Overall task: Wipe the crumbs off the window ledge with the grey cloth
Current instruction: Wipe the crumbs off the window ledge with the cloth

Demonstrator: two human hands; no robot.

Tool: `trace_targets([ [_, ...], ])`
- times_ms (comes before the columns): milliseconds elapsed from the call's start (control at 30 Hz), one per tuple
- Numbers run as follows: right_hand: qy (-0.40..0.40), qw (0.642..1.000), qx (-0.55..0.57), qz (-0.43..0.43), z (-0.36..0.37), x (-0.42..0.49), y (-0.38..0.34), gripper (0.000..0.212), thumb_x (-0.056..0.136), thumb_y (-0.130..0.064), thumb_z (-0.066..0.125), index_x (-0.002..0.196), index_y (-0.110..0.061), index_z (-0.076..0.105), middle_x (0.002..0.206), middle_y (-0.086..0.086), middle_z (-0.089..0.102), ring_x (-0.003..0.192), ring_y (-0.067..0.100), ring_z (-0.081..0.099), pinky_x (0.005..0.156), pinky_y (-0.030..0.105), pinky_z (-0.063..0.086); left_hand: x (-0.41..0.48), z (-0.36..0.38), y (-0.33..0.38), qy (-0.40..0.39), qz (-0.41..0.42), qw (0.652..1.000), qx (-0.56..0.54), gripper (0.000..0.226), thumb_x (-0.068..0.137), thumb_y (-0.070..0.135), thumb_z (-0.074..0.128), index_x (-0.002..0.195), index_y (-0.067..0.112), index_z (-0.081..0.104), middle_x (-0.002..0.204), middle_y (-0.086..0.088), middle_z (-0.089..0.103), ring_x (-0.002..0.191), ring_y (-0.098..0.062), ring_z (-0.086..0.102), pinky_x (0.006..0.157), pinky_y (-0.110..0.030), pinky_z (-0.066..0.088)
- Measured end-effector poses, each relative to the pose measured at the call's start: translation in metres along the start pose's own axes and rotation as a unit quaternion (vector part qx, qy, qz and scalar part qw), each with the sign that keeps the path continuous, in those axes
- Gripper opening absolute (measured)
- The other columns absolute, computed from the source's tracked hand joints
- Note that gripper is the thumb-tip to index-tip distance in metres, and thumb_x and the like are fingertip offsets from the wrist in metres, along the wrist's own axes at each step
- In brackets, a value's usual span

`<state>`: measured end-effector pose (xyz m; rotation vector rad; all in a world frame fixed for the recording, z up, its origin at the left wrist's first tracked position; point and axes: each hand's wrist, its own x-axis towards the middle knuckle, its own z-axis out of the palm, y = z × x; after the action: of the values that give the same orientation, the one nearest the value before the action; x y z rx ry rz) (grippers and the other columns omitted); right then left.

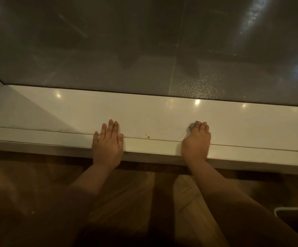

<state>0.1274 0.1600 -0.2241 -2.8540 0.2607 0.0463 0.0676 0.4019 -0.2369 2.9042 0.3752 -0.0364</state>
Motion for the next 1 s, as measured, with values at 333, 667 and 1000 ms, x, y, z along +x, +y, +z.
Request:
trace_targets([
  [333, -0.008, 0.999, 0.01, -0.052, 0.025, -0.028, -0.092, 0.061, 0.093, -0.008, 0.032, 0.149, -0.001, 0.009, 0.157, 0.019, 0.01, 0.147, 0.031, 0.006, 0.12, 0.037, 0.005, 0.002, 0.001, -0.002, -0.001, 0.009, 1.0, 0.009, 0.065, 0.091, 0.043, 0.001, 0.151, 0.018, 0.006, 0.16, -0.001, 0.005, 0.149, -0.021, 0.005, 0.119, -0.042, 0.004],
  [667, -0.021, 0.98, 0.176, -0.088, 0.028, -0.034, -0.114, 0.053, 0.093, -0.001, 0.039, 0.145, -0.009, 0.032, 0.152, 0.007, 0.033, 0.143, 0.02, 0.025, 0.118, 0.027, 0.014, 0.006, -0.005, -0.003, -0.058, 0.002, 0.998, 0.021, 0.057, 0.099, 0.041, 0.009, 0.151, 0.021, -0.005, 0.16, 0.0, -0.009, 0.149, -0.02, -0.006, 0.119, -0.043, 0.0],
  [1000, 0.059, 0.941, 0.335, -0.001, -0.039, 0.015, -0.01, 0.049, 0.092, 0.008, 0.035, 0.137, -0.008, 0.047, 0.135, -0.001, 0.052, 0.12, 0.015, 0.049, 0.073, 0.003, 0.049, 0.006, -0.006, -0.003, -0.057, 0.002, 0.998, 0.017, 0.056, 0.1, 0.04, 0.01, 0.151, 0.021, -0.004, 0.16, 0.001, -0.008, 0.149, -0.019, -0.005, 0.119, -0.043, 0.0],
])
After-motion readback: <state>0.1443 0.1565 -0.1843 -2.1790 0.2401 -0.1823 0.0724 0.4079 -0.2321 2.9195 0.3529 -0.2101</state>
